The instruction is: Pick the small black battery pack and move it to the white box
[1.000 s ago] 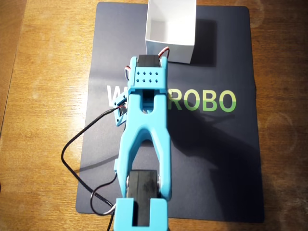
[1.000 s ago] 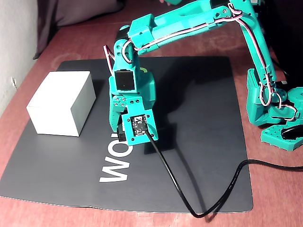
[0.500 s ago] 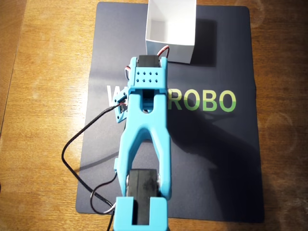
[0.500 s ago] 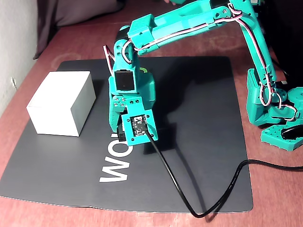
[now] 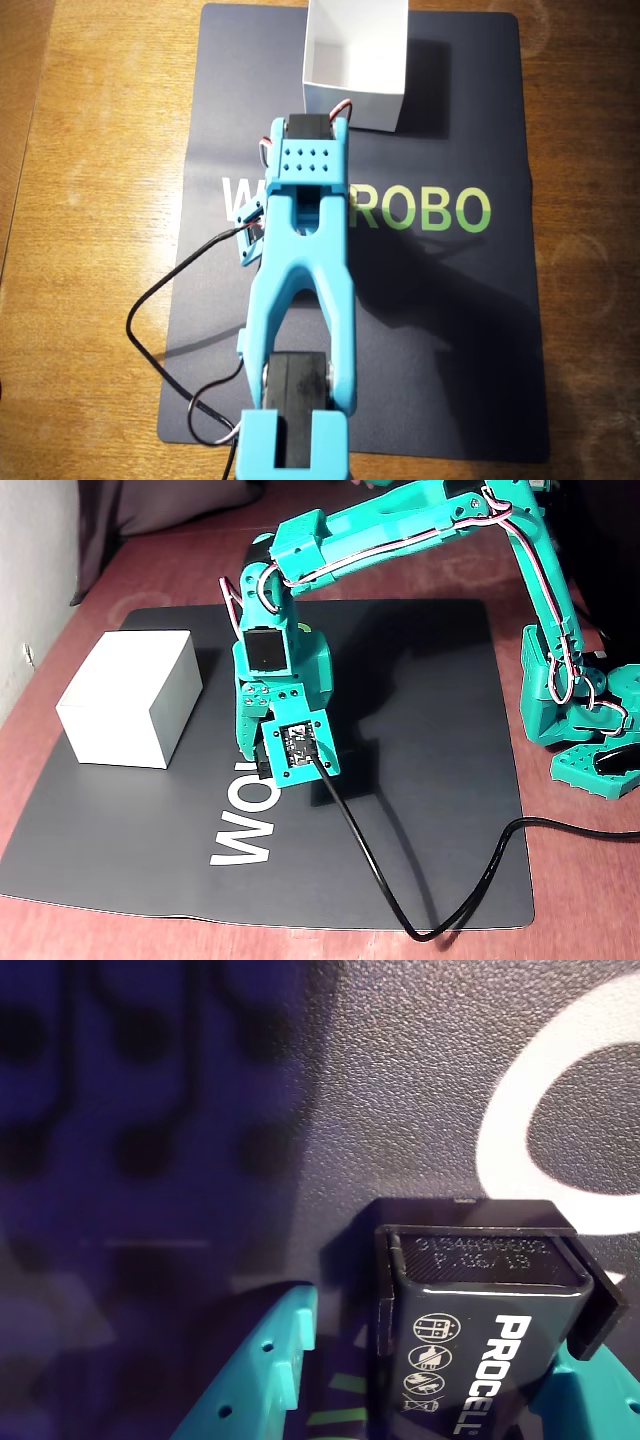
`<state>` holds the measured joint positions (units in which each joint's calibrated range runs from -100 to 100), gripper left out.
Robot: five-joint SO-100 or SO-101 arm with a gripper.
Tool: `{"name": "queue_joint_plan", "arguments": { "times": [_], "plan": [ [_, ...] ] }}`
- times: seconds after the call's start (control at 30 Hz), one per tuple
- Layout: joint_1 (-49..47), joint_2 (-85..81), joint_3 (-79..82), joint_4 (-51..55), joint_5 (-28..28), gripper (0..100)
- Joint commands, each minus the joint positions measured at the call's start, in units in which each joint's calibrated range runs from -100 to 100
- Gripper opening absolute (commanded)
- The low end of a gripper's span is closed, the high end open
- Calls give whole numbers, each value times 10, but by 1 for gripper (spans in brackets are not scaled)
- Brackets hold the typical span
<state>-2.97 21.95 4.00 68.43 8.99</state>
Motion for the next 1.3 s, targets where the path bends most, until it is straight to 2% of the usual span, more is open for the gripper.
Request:
{"name": "queue_joint_plan", "arguments": {
  "times": [0.0, 0.2, 0.33, 1.27],
  "plan": [
    [7, -9, -1, 17, 2, 23],
    [-4, -5, -2, 0, -1, 22],
    [-3, -5, -2, -23, 2, 15],
    [-1, -3, -1, -33, -1, 9]
  ]
}}
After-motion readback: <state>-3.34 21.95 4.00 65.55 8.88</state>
